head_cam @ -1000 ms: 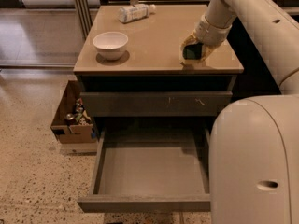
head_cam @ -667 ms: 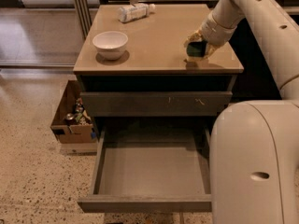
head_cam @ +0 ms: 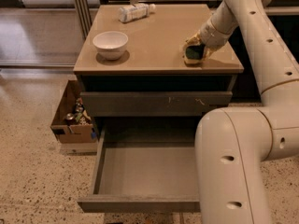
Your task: Pick sponge from middle drawer and place on counter
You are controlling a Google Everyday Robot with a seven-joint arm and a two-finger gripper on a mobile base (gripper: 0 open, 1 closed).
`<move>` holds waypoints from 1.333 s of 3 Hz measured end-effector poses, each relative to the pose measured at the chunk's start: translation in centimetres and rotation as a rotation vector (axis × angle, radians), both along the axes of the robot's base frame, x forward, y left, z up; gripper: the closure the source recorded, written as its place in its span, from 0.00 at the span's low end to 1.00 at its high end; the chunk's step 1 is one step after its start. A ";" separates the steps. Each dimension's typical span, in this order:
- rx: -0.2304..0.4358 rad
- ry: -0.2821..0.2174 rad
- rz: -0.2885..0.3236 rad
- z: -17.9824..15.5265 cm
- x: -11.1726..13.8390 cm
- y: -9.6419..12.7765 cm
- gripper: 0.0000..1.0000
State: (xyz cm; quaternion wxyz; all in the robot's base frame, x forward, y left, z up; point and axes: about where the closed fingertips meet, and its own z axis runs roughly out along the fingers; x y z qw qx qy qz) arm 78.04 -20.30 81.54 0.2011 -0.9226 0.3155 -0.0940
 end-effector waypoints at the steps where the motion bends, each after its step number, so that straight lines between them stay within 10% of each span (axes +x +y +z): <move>1: -0.013 0.009 0.013 -0.7 0.4 0.3 1.00; 4: -0.025 0.019 0.035 -0.6 0.2 1.2 0.87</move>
Offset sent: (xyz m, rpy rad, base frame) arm 0.1006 0.0021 -0.0162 -0.1625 0.1154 0.1605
